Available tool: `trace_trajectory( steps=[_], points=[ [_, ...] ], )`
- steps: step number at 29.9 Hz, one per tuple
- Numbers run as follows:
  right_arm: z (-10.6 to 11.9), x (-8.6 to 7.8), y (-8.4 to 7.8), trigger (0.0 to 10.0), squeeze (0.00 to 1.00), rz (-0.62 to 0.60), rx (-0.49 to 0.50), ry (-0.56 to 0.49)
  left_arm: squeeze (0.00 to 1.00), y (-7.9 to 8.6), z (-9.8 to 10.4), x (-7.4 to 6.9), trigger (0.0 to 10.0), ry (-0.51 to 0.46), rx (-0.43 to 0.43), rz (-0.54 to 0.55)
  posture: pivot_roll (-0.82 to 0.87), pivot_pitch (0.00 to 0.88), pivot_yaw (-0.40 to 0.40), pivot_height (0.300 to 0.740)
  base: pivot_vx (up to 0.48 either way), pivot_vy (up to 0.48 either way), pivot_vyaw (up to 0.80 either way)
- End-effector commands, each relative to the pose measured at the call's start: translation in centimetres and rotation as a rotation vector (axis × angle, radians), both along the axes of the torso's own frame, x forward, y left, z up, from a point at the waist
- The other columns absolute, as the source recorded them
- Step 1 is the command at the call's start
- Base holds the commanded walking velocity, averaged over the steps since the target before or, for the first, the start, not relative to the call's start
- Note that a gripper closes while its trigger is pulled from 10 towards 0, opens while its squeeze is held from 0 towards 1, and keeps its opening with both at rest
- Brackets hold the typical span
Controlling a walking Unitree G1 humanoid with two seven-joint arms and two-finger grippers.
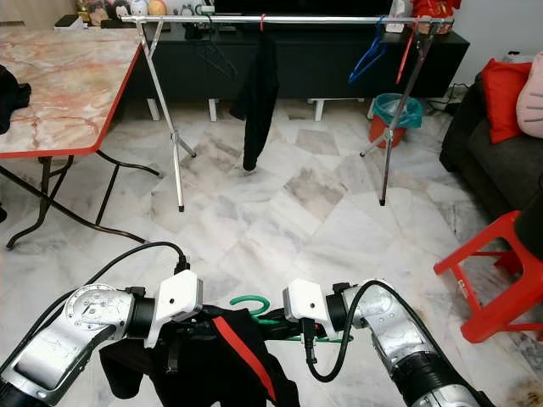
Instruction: Hang hanger
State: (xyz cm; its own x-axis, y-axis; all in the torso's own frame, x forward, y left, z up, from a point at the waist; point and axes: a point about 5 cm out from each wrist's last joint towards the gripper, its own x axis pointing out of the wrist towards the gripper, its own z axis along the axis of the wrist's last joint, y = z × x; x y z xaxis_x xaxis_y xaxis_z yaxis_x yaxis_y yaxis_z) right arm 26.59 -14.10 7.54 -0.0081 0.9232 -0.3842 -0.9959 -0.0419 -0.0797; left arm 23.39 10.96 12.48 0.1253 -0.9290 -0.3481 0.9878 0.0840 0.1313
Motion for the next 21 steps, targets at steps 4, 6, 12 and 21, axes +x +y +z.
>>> trace_trajectory(
  steps=[4, 6, 12, 21],
  points=[
    [0.51, 0.08, 0.56, 0.0, 0.0, -0.002, 0.024, -0.04, 1.0, -0.64, 1.35, -0.04, 10.0, -0.025, -0.062, -0.034, 0.02, 0.035, -0.011, 0.74, 0.0, 0.0, 0.0],
    [0.54, 0.08, 0.6, 0.0, 0.0, -0.003, 0.027, -0.041, 1.0, -0.61, 1.36, -0.02, 10.0, -0.026, -0.063, -0.033, 0.03, 0.031, -0.013, 0.74, 0.0, 0.0, 0.0],
    [0.6, 0.26, 0.84, 0.0, 0.0, -0.018, 0.036, -0.049, 1.0, -0.6, 1.43, -0.12, 10.0, -0.024, -0.075, -0.029, 0.03, 0.026, -0.011, 0.74, 0.0, 0.0, 0.0],
    [0.38, 0.41, 1.04, 0.0, 0.0, -0.038, 0.044, -0.063, 0.0, -0.37, 1.68, -0.33, 10.0, -0.008, -0.084, -0.034, 0.04, 0.013, -0.008, 0.74, 0.0, 0.0, 0.0]
  ],
)
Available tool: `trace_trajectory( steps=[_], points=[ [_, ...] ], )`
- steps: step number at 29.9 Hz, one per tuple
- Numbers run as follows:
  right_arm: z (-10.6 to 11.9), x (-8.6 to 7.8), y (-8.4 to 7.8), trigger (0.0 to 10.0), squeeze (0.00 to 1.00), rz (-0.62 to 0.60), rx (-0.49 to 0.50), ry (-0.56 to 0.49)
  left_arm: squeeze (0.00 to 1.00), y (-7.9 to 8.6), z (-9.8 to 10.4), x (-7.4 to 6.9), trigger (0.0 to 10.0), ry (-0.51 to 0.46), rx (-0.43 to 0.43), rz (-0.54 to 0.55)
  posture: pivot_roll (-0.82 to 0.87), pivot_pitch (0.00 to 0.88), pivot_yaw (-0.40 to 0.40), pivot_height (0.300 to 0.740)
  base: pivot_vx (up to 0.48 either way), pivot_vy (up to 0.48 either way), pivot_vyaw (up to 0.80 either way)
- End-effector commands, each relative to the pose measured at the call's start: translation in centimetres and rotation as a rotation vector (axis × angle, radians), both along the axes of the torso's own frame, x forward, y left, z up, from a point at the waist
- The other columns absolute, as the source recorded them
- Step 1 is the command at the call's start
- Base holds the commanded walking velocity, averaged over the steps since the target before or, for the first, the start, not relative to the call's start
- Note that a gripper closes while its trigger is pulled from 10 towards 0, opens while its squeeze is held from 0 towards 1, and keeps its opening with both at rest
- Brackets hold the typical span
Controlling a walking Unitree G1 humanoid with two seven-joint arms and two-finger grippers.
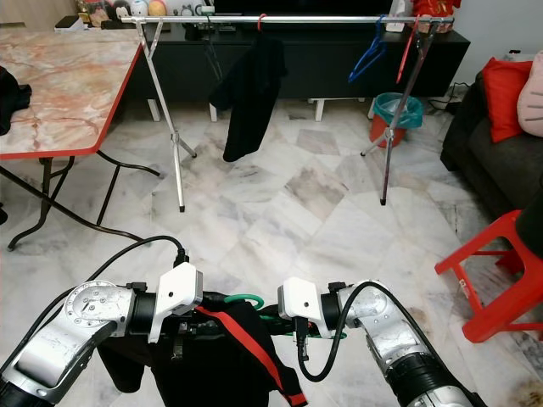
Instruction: Hang hanger
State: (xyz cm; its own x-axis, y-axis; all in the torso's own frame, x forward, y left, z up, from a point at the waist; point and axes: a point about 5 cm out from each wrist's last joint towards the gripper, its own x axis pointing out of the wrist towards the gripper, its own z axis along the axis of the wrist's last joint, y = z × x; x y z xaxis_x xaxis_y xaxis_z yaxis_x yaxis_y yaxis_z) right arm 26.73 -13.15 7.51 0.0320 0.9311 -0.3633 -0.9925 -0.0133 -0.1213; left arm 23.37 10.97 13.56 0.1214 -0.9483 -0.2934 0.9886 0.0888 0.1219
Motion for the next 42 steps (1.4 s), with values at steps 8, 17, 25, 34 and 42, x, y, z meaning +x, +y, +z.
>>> trace_trajectory(
  steps=[8, 17, 25, 34, 42],
  points=[
    [0.6, 0.6, 0.3, 0.0, 0.0, -0.018, 0.029, -0.033, 0.0, 0.2, 1.8, -0.5, 10.0, 0.055, -0.12, -0.017, 0.05, 0.015, -0.012, 0.74, 0.0, 0.0, 0.0],
    [0.3, 0.6, 0.2, 0.0, 0.0, -0.03, 0.026, -0.031, 0.0, 0.3, 2.1, -0.6, 0.0, 0.099, -0.159, 0.0, 0.04, 0.022, -0.011, 0.74, 0.0, 0.0, 0.0],
    [0.8, 1.3, -0.8, 0.0, 0.0, -0.066, 0.002, -0.061, 0.0, 1.5, 1.0, -0.7, 0.0, 0.086, -0.053, 0.021, 0.04, 0.025, -0.011, 0.74, 0.0, 0.0, 0.0],
    [0.8, 1.7, -1.6, 0.0, 0.0, -0.1, -0.021, -0.071, 0.0, 3.1, 0.9, -0.7, 0.0, 0.088, -0.035, 0.078, 0.04, 0.03, -0.012, 0.74, 0.0, 0.0, 0.0],
    [0.4, 1.0, -2.7, 0.0, 0.0, -0.042, -0.075, 0.004, 0.0, 4.6, 1.5, 0.7, 0.0, 0.015, -0.057, 0.209, 0.04, 0.027, -0.01, 0.74, 0.0, 0.0, 0.0]
  ],
)
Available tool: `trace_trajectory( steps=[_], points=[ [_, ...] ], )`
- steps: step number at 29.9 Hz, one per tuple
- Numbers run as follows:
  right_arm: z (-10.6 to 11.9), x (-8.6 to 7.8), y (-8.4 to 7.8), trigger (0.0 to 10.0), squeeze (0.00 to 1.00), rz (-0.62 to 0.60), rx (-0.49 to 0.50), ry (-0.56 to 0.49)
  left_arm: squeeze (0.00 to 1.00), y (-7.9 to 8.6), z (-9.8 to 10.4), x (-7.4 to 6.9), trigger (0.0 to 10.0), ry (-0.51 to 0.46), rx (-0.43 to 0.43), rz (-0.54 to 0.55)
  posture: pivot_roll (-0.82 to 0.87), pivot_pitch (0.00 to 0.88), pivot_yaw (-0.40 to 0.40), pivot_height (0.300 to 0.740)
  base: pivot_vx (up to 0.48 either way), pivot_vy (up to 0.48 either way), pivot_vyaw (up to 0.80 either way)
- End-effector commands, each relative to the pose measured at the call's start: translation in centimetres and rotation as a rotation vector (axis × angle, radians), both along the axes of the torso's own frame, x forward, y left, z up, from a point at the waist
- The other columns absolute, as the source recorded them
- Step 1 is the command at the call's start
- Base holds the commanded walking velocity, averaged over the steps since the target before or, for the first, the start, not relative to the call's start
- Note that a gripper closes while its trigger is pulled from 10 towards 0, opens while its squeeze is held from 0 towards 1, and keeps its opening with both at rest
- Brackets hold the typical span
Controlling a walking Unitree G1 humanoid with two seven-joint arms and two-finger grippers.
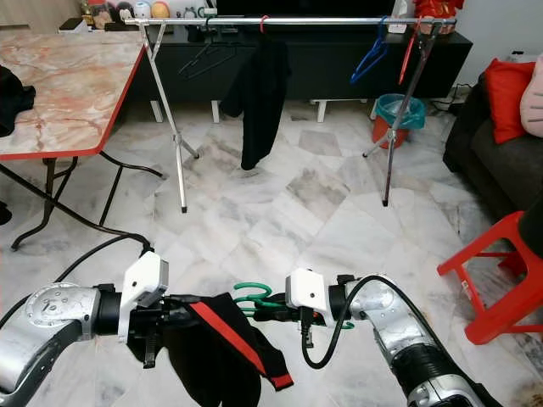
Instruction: Hang hanger
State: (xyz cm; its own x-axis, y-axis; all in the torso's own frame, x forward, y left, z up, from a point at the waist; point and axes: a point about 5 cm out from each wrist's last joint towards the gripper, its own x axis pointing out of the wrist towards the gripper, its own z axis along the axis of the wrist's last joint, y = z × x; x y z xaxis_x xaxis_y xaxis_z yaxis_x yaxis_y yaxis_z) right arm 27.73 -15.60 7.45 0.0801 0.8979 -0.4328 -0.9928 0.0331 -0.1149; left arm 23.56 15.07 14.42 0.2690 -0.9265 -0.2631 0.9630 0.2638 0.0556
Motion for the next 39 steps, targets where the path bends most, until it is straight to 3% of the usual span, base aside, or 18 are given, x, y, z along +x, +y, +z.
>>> trace_trajectory(
  steps=[1, 5, 14, 20, 29, 33, 35, 39],
  points=[
    [0.3, -0.2, -0.5, 0.0, 0.0, 0.023, -0.017, 0.001, 0.0, 0.7, 0.7, 0.8, 0.0, -0.062, -0.008, 0.057, 0.04, 0.026, -0.011, 0.74, 0.0, 0.0, 0.0],
    [0.1, -0.2, -1.0, 0.0, 0.0, 0.018, -0.042, -0.001, 0.0, 1.5, 0.9, 1.4, 0.0, -0.095, 0.002, 0.112, 0.04, 0.026, -0.009, 0.74, 0.0, 0.0, 0.0],
    [1.2, 0.8, -3.2, 0.0, 0.0, -0.008, -0.14, -0.027, 0.0, 4.4, -0.2, 1.8, 0.0, -0.117, 0.17, 0.155, 0.04, 0.037, 0.002, 0.74, 0.0, 0.0, 0.0],
    [1.2, 1.0, -4.6, 0.0, 0.0, -0.028, -0.225, -0.038, 0.0, 4.8, -0.9, 1.5, 0.0, -0.108, 0.209, 0.16, 0.04, 0.039, 0.005, 0.74, 0.0, 0.0, 0.0],
    [2.4, 1.7, -6.0, 0.0, 0.0, -0.074, -0.244, -0.067, 0.0, 6.0, -2.9, 1.3, 0.0, -0.085, 0.254, 0.214, 0.04, 0.042, 0.009, 0.74, 0.0, 0.0, 0.0],
    [3.0, 2.3, -6.0, 0.0, 0.0, -0.136, -0.199, -0.125, 0.0, 5.9, -3.4, 0.9, 0.0, -0.059, 0.257, 0.201, 0.04, 0.044, 0.008, 0.74, 0.0, 0.0, 0.0],
    [3.2, 2.3, -5.6, 0.0, 0.0, -0.144, -0.149, -0.113, 0.0, 5.9, -3.9, 0.8, 0.0, -0.055, 0.269, 0.198, 0.04, 0.044, 0.008, 0.74, 0.0, 0.0, 0.0],
    [2.9, 1.9, -5.6, 0.0, 0.0, -0.132, -0.152, -0.082, 0.0, 5.9, -4.4, 1.0, 0.0, -0.071, 0.25, 0.248, 0.03, 0.045, 0.012, 0.74, 0.0, 0.0, 0.0]
  ],
)
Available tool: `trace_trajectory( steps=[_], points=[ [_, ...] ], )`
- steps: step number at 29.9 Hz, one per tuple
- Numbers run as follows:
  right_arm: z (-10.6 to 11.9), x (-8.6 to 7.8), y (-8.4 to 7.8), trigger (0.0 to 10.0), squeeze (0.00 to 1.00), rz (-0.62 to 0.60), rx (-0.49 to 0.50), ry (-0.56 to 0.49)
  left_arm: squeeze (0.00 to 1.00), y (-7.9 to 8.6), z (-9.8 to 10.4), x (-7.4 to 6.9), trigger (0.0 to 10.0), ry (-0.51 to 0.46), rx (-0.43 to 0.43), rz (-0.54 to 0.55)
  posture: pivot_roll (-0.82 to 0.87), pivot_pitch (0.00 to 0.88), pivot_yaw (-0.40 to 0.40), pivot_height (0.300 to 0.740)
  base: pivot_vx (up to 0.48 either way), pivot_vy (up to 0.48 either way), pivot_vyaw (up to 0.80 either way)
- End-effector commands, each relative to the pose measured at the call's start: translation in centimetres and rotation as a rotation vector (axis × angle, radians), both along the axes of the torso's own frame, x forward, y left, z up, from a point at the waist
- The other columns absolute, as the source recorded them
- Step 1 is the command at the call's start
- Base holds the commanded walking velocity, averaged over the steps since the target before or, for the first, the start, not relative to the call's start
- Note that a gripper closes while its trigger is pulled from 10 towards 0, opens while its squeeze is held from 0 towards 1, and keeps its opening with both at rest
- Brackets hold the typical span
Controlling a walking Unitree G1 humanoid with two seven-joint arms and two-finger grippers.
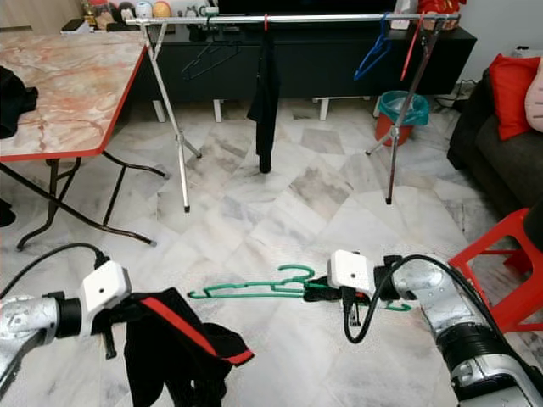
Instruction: Hang hanger
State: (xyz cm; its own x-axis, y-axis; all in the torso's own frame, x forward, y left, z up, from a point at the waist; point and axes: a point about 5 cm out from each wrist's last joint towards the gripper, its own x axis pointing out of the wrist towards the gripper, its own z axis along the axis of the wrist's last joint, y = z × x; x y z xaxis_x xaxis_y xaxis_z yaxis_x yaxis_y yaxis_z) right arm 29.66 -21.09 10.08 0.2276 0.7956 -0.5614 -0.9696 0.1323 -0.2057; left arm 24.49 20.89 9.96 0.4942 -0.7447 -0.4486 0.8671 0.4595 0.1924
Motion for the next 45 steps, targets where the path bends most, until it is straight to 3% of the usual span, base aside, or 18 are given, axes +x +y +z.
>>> trace_trajectory(
  steps=[1, 4, 7, 8, 9, 10, 11, 13, 14, 17, 19, 22, 24, 25, 28, 35, 37, 45],
  points=[
    [-0.1, -0.5, -0.3, 0.0, 0.0, 0.02, -0.015, 0.051, 0.0, 0.3, 0.4, 0.7, 0.0, -0.093, 0.002, 0.055, 0.03, 0.046, 0.013, 0.74, 0.0, 0.0, 0.0],
    [-0.7, -1.3, -0.8, 0.0, 0.0, 0.084, -0.09, 0.068, 0.0, 0.5, 1.3, 1.6, 0.0, -0.153, -0.079, 0.148, 0.03, 0.048, 0.011, 0.74, 0.0, 0.0, 0.0],
    [-0.6, -0.6, -0.5, 0.0, 0.0, 0.017, -0.055, 0.007, 0.0, 0.4, 1.8, 2.1, 0.0, -0.175, -0.122, 0.194, 0.03, 0.046, 0.01, 0.74, 0.0, 0.0, 0.0],
    [-0.5, -0.2, -0.3, 0.0, 0.0, -0.018, -0.038, -0.019, 0.0, 0.2, 1.8, 2.1, 1.0, -0.175, -0.134, 0.205, 0.03, 0.046, 0.01, 0.74, 0.0, 0.0, 0.0],
    [-0.6, 0.1, 0.0, 0.0, 0.0, -0.053, -0.023, -0.051, 0.0, -0.2, 1.8, 2.3, 7.3, -0.194, -0.161, 0.241, 0.03, 0.042, 0.006, 0.74, 0.0, 0.0, 0.0],
    [-0.6, 0.3, 0.2, 0.0, 0.0, -0.086, -0.012, -0.076, 0.0, -0.4, 1.7, 2.3, 10.0, -0.201, -0.177, 0.257, 0.03, 0.042, 0.005, 0.74, 0.0, 0.0, 0.0],
    [-0.7, 0.7, 0.5, 9.2, 0.0, -0.156, 0.017, -0.126, 0.0, -0.7, 1.6, 2.3, 10.0, -0.212, -0.201, 0.286, 0.03, 0.041, 0.003, 0.74, 0.0, 0.0, 0.0],
    [-0.7, 0.9, 0.7, 9.2, 0.0, -0.188, 0.031, -0.148, 0.0, -0.9, 1.5, 2.3, 10.0, -0.215, -0.21, 0.299, 0.03, 0.041, 0.003, 0.74, 0.0, 0.0, 0.0],
    [-0.9, 1.3, 0.9, 10.0, 0.0, -0.264, 0.065, -0.18, 0.0, -1.2, 1.3, 2.3, 10.0, -0.22, -0.237, 0.336, 0.03, 0.04, 0.002, 0.74, 0.0, 0.0, 0.0],
    [-0.9, 1.6, 1.5, 10.0, 0.0, -0.365, 0.13, -0.248, 0.0, -1.5, 0.9, 2.4, 10.0, -0.228, -0.266, 0.393, 0.02, 0.037, -0.001, 0.74, 0.0, 0.0, 0.0],
    [-1.3, 2.1, 2.5, 10.0, 0.0, -0.579, 0.297, -0.278, 0.0, -2.1, 0.7, 2.8, 10.0, -0.248, -0.336, 0.509, 0.02, 0.03, -0.001, 0.74, 0.0, 0.0, 0.0],
    [-1.9, 2.2, 3.0, 10.0, 0.0, -0.826, 0.447, -0.306, 0.0, -2.6, 0.8, 3.5, 10.0, -0.269, -0.408, 0.618, 0.01, 0.021, -0.003, 0.74, 0.0, 0.0, 0.0],
    [-2.2, 2.3, 3.1, 10.0, 0.0, -0.905, 0.469, -0.299, 0.0, -2.7, 0.8, 3.7, 10.0, -0.282, -0.403, 0.643, 0.0, 0.019, -0.003, 0.74, 0.0, 0.0, 0.0],
    [-2.8, 2.2, 2.9, 10.0, 0.0, -1.025, 0.511, -0.281, 0.0, -2.9, 0.7, 3.9, 10.0, -0.269, -0.449, 0.702, 0.0, 0.012, -0.004, 0.74, 0.0, 0.0, 0.0],
    [-3.7, 1.8, 2.4, 10.0, 0.0, -1.219, 0.586, -0.256, 0.0, -2.9, 1.0, 4.1, 10.0, -0.282, -0.533, 0.813, 0.0, 0.0, -0.003, 0.74, 0.0, 0.0, 0.0],
    [-3.9, 1.0, 2.0, 10.0, 0.0, -1.334, 0.629, -0.305, 0.0, -3.0, 1.2, 3.8, 10.0, -0.359, -0.559, 0.935, 0.0, 0.0, -0.014, 0.74, 0.0, 0.0, 0.0],
    [-4.0, 0.3, 1.3, 10.0, 0.0, -1.432, 0.66, -0.337, 0.0, -3.2, 1.2, 3.7, 10.0, -0.364, -0.59, 0.98, -0.02, 0.0, -0.019, 0.74, 0.0, 0.0, 0.0],
    [-6.1, -1.8, 1.0, 10.0, 0.0, -1.559, 0.644, -0.275, 0.0, -4.8, 0.4, 3.2, 10.0, -0.374, -0.553, 0.952, -0.03, 0.0, -0.021, 0.74, 0.073, 0.0, 0.0]
  ],
)
